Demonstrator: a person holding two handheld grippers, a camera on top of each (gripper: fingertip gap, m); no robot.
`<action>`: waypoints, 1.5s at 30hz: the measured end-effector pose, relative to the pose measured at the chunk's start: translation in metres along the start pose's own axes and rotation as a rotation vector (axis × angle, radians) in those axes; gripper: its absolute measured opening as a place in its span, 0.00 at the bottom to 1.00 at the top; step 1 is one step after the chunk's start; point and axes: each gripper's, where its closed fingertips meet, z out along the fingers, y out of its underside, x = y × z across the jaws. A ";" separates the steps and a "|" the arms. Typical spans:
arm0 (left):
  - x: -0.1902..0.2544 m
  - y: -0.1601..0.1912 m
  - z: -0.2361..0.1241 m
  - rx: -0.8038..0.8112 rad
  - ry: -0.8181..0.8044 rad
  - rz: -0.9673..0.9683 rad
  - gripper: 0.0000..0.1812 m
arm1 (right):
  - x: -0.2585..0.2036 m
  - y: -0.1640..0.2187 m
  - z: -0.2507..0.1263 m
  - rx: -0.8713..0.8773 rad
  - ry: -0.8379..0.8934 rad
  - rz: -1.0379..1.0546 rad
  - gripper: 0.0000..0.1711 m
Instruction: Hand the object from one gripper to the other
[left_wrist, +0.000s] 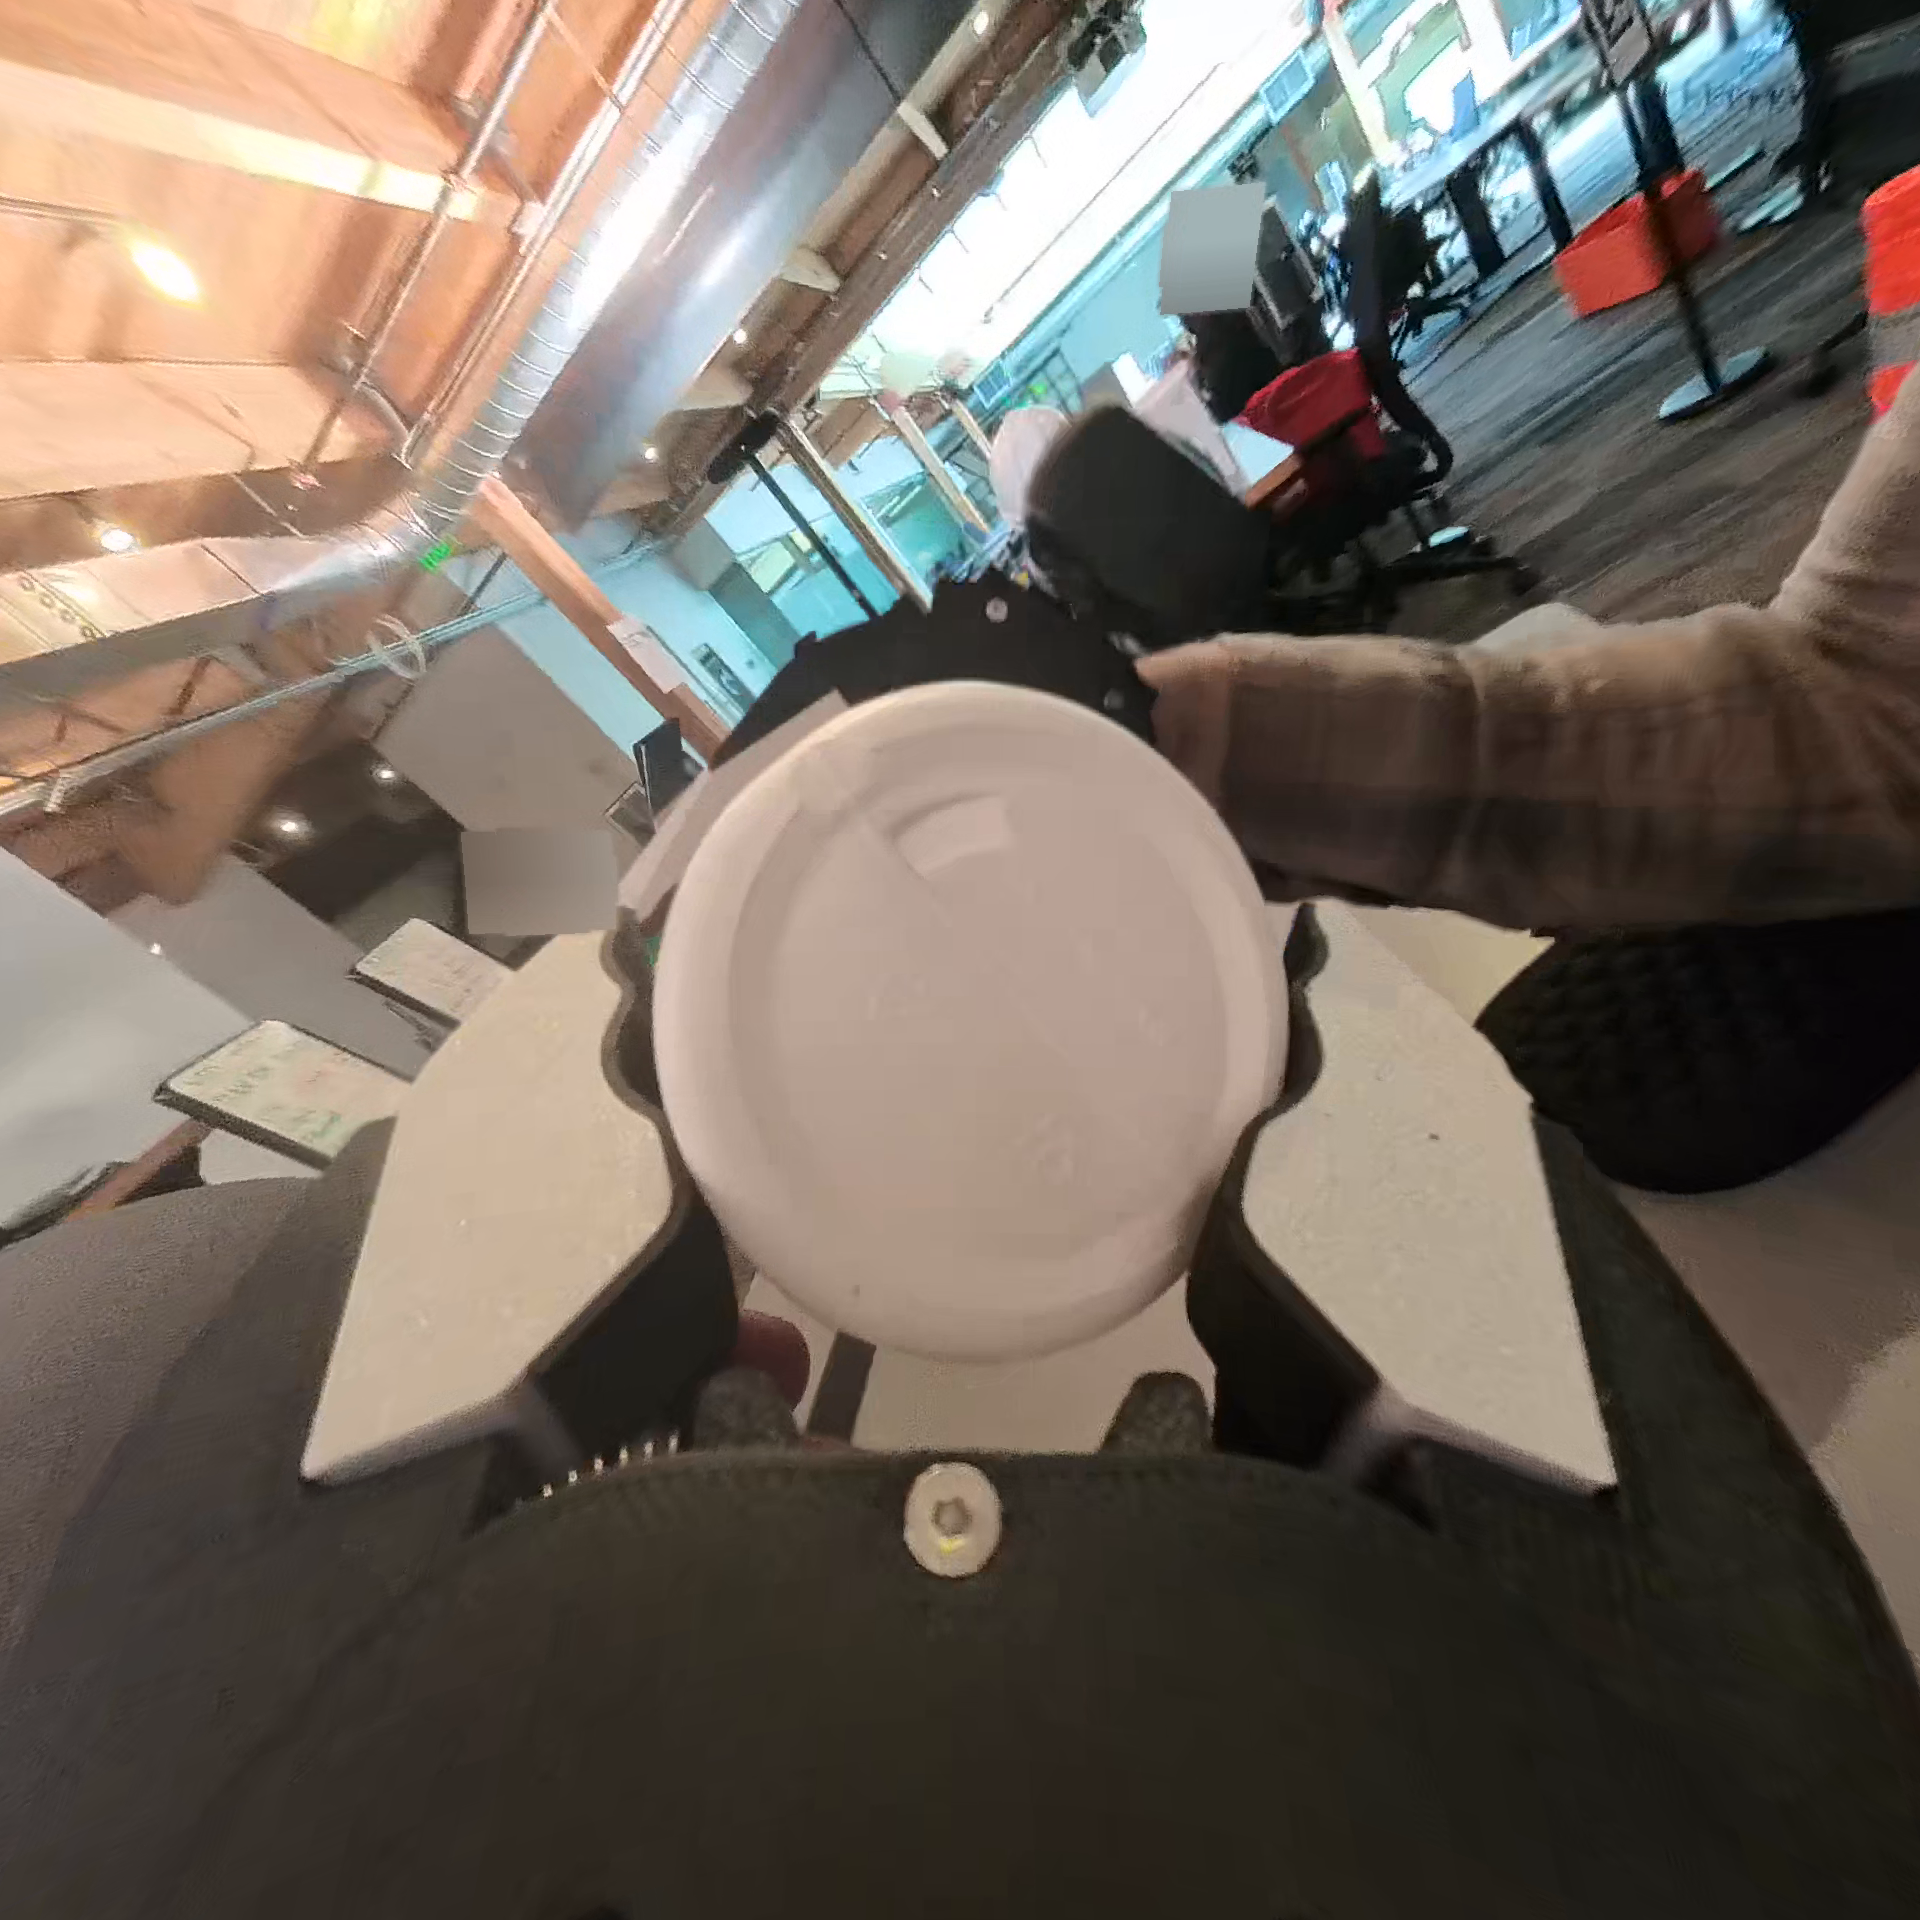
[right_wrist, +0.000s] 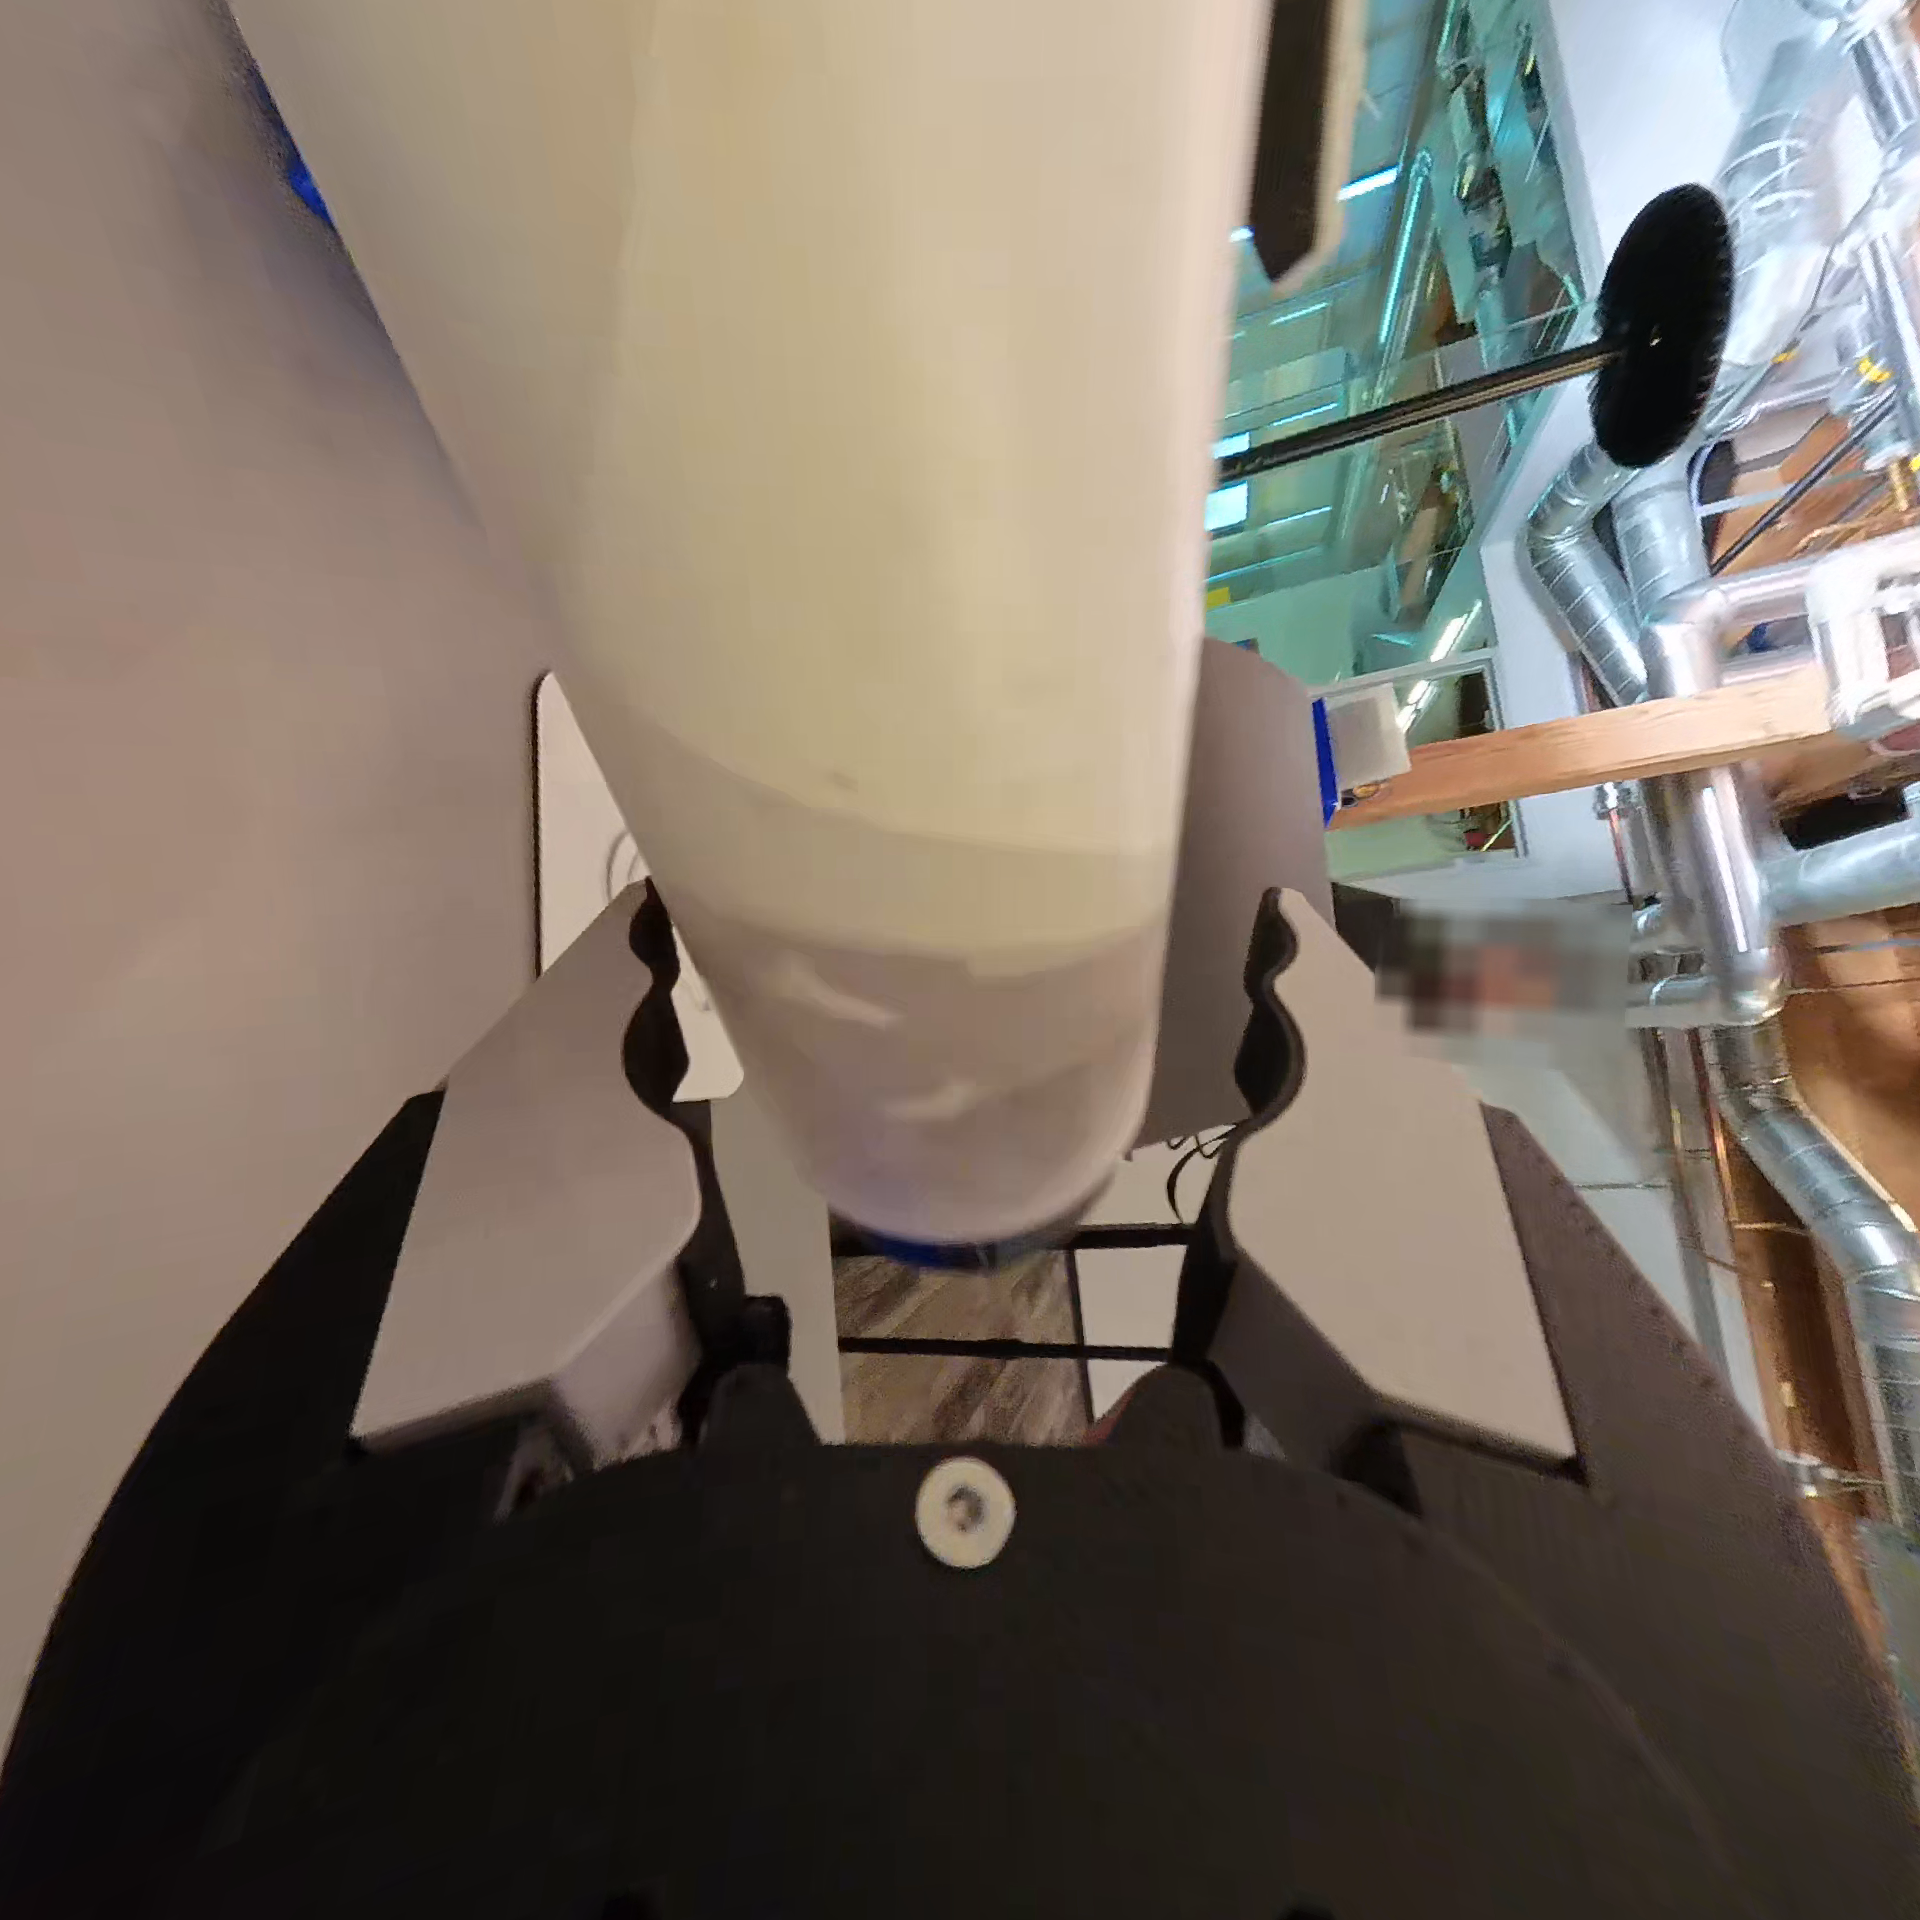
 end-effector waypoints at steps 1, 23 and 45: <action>0.000 -0.002 0.000 0.008 0.008 -0.022 0.62 | -0.003 -0.003 0.004 0.004 0.004 -0.019 0.61; -0.049 0.051 -0.016 -0.292 -0.209 0.130 0.56 | -0.009 -0.015 0.027 0.453 -0.278 0.904 0.54; -0.042 0.116 0.012 -0.408 -0.478 0.909 0.59 | 0.005 0.000 0.030 0.682 -0.618 1.689 0.54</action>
